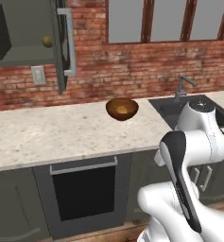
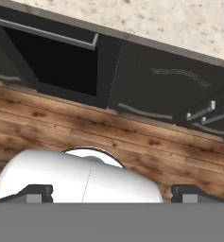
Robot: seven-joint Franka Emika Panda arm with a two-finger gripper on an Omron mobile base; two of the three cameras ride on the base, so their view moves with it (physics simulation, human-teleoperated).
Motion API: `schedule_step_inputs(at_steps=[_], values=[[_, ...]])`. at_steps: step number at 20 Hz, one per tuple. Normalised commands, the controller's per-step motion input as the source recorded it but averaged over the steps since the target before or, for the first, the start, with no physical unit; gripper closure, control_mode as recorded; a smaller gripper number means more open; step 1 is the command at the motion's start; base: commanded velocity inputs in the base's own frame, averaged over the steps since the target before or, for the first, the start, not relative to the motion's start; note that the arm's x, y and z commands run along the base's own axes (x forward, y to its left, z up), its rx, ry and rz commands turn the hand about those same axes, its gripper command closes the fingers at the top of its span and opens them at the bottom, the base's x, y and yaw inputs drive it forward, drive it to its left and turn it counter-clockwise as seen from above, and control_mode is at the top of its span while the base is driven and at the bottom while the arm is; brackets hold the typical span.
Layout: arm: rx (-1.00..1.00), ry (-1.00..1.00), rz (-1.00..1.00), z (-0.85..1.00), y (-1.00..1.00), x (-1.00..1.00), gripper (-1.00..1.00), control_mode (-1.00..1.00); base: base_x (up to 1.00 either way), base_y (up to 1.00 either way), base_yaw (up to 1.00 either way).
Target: Pick the potatos from the cabinet and place them in one bowl. Pick the pear from the sink and place it in the other bowl.
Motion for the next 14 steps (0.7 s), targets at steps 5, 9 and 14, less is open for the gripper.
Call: schedule_step_inputs(at_steps=[5,9,14], values=[[0.0,0.0,0.0,0.0,0.0,0.0,-1.0,1.0,-0.29,0.99,-0.12],[0.0,0.0,0.0,0.0,0.0,0.0,-1.0,1.0,-0.38,0.96,-0.13],[0.0,0.0,0.0,0.0,0.0,0.0,-1.0,1.0,-0.39,0.99,-0.12]])
